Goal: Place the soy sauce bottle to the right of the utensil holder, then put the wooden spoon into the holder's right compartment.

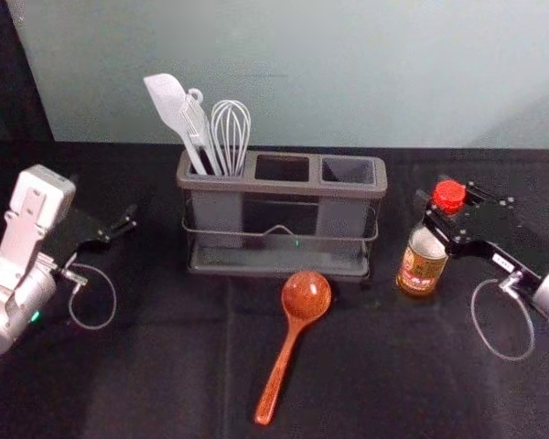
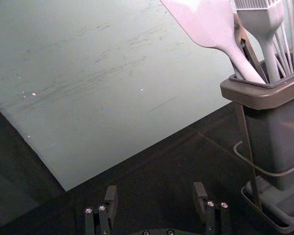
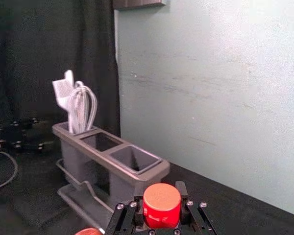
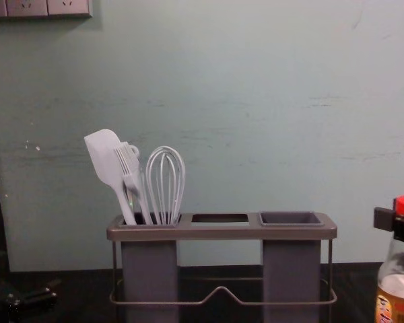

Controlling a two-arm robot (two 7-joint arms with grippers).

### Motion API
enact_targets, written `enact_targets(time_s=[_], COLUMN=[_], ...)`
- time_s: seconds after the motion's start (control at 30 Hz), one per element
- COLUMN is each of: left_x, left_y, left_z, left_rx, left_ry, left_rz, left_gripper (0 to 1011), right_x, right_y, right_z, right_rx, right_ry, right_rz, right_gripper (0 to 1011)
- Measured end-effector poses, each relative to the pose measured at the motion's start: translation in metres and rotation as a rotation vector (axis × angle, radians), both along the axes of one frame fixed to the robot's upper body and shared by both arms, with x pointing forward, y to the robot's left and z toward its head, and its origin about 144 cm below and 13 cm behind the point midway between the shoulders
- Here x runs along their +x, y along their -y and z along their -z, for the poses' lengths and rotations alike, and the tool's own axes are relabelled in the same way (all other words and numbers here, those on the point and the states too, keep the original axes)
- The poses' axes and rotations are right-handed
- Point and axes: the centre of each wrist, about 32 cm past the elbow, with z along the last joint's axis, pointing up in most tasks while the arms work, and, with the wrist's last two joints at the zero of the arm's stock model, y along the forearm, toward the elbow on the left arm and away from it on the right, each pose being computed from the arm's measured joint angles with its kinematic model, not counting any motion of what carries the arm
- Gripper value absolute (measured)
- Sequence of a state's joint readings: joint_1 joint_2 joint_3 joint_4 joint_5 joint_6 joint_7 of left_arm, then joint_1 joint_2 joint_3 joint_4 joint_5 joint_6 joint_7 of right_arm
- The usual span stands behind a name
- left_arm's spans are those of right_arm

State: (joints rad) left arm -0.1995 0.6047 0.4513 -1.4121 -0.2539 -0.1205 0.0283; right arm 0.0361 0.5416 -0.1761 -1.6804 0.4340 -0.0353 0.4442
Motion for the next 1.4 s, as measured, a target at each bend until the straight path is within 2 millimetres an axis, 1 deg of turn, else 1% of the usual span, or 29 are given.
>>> enact_targets(time_s=[0.23, 0.33, 0.4, 0.57, 0.7, 0.9, 1.03, 1.4], left_x=[0.0, 0.0, 0.0, 0.0, 0.0, 0.0, 0.0, 0.0], left_y=[0.0, 0.0, 0.0, 0.0, 0.0, 0.0, 0.0, 0.0], left_z=[0.0, 0.0, 0.0, 0.0, 0.0, 0.0, 0.0, 0.0], left_rx=[0.0, 0.0, 0.0, 0.0, 0.0, 0.0, 0.0, 0.0], left_ry=[0.0, 0.0, 0.0, 0.0, 0.0, 0.0, 0.0, 0.0], left_rz=[0.0, 0.0, 0.0, 0.0, 0.0, 0.0, 0.0, 0.0], left_gripper=[1005, 1005, 1005, 1005, 1005, 1005, 1005, 1005], right_x=[0.031, 0.038, 0.046, 0.055, 0.059, 0.058, 0.056, 0.054], right_y=[0.002, 0.002, 0.001, 0.0, -0.003, -0.012, -0.025, -0.033], right_z=[0.003, 0.004, 0.005, 0.007, 0.008, 0.011, 0.014, 0.018], right_rx=[0.007, 0.01, 0.014, 0.021, 0.026, 0.006, -0.01, 0.005], right_ry=[-0.01, -0.013, -0.014, -0.015, -0.015, 0.001, 0.019, 0.02], right_rz=[0.001, 0.001, 0.004, 0.007, 0.01, 0.036, 0.057, 0.062], right_gripper=[382, 382, 382, 382, 383, 382, 382, 382])
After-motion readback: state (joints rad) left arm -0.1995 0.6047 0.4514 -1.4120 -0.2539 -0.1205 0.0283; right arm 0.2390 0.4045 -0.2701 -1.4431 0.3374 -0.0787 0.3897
